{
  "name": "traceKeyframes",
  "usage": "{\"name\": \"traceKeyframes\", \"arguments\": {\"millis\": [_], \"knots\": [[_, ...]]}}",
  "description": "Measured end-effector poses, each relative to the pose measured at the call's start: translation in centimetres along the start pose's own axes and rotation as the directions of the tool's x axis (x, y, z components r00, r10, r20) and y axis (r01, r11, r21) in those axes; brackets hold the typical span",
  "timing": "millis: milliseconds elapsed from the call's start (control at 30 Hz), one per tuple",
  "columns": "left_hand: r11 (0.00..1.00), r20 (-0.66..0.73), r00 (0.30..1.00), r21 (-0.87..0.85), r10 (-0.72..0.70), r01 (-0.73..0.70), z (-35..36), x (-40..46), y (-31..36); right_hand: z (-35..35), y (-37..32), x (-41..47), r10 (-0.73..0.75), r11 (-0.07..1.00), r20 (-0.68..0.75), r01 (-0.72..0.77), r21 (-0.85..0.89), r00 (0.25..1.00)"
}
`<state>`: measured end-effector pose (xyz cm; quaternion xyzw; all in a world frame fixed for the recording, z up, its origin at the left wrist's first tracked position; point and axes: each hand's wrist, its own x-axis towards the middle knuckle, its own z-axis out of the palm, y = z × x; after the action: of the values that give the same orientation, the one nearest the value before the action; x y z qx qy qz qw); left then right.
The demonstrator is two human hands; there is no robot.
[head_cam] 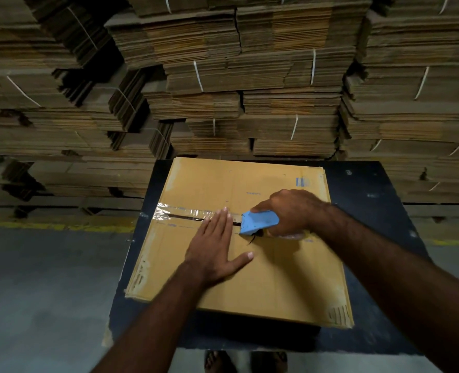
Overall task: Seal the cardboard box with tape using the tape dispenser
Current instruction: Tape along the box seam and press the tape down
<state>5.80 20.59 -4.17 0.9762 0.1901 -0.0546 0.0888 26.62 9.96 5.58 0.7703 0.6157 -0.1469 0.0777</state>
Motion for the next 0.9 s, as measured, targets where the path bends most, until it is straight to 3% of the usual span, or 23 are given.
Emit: {"name": "traceKeyframes", "arguments": {"millis": [167,467,567,700,900], "knots": [[0.999,0.016,0.999,-0.003,0.043,-0.043,-0.2,3.0,0.3,-0.3,-0.4,-0.2,-0.011,1.000,-0.012,0.011,-0.006,1.000],[0.997,0.020,0.997,0.023,0.076,-0.076,0.3,-1.3,0.6,0.6,0.2,0.2,-0.002,1.000,-0.039,0.001,-0.005,0.999],[0.995,-0.003,0.995,-0.008,-0.098,0.098,-0.2,-1.3,-1.2,0.8,0.6,0.4,-0.007,1.000,-0.045,0.007,-0.002,0.999],[0.908,-0.063,0.906,-0.026,-0.419,0.419,-1.3,-0.6,-5.6,0.9,0.7,0.4,-0.014,1.000,-0.049,0.014,0.003,0.999],[0.782,0.008,0.784,-0.064,-0.621,0.620,-2.1,1.7,-4.6,0.7,0.6,0.0,-0.025,0.999,-0.029,0.026,0.025,0.999]]}}
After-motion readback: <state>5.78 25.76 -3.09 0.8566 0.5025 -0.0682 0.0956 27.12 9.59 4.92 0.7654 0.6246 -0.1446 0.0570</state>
